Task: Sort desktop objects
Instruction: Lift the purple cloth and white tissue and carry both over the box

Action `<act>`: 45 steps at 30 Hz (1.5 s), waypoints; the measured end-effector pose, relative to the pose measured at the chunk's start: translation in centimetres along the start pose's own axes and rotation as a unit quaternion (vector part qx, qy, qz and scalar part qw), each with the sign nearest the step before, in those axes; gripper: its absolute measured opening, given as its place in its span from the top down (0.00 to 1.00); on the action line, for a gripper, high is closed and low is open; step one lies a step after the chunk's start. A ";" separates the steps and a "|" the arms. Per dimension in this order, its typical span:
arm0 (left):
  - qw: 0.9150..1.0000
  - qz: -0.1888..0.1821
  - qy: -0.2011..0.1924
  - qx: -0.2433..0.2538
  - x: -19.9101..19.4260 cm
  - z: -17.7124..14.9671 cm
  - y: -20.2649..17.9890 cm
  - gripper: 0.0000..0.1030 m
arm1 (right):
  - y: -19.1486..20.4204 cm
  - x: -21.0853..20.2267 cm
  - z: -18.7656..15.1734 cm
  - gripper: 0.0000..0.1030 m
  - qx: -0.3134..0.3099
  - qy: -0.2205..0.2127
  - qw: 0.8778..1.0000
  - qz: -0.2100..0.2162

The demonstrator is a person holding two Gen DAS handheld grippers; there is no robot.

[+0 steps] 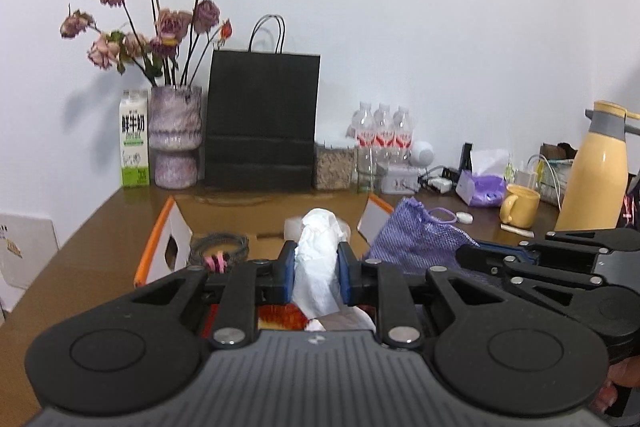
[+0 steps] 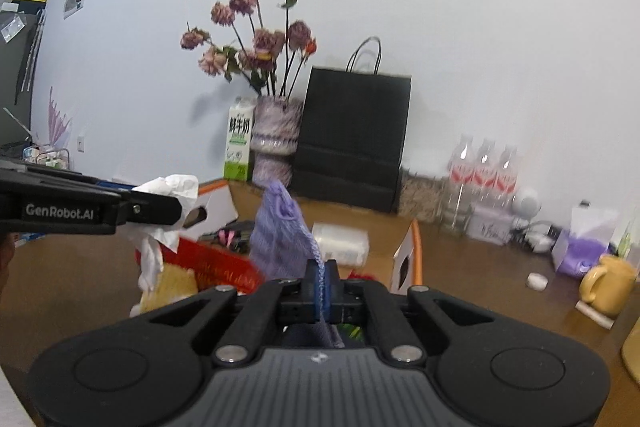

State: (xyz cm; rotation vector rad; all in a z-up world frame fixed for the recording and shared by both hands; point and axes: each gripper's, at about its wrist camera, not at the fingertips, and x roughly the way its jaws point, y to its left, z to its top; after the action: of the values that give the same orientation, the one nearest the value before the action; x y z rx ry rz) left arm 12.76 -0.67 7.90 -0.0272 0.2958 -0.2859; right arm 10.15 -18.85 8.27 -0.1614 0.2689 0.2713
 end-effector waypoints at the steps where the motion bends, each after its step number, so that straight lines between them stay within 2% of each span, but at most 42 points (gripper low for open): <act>1: 1.000 -0.001 -0.002 -0.004 0.1 0.4 0.1 0.79 | -0.2 -0.1 0.5 0.99 -0.002 -0.005 1.000 0.001; 12: 0.999 -0.009 -0.034 -0.016 2.4 4.5 0.7 0.79 | -2.0 1.6 6.6 0.99 0.001 -0.058 0.998 -0.002; 17: 0.999 0.001 -0.033 -0.030 5.1 5.6 2.3 0.79 | -2.3 4.9 9.1 0.99 -0.001 -0.057 0.998 -0.007; 20: 0.999 0.004 -0.023 -0.037 7.1 5.5 3.6 0.79 | -2.5 7.4 9.4 0.99 0.012 -0.044 0.999 -0.002; 29: 0.997 0.032 0.036 -0.053 13.3 3.3 7.2 0.79 | -2.2 14.9 6.7 0.99 0.068 0.013 0.997 0.046; 34: 0.995 0.049 0.077 -0.038 15.8 1.4 7.7 0.79 | -3.4 17.4 4.0 0.99 0.074 0.037 0.996 0.015; 39: 0.994 0.067 0.088 -0.013 16.6 0.2 7.3 0.78 | -4.4 17.9 2.2 0.99 0.077 0.057 0.995 0.007; 45: 0.993 0.073 0.096 -0.006 17.1 -0.5 7.1 0.76 | -5.0 18.9 0.7 0.97 0.080 0.087 0.993 -0.002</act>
State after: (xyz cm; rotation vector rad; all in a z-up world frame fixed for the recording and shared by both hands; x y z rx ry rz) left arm 30.19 1.31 2.09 0.0105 0.4877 -0.1421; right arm 29.33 -18.91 4.20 -0.0267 0.4612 0.2299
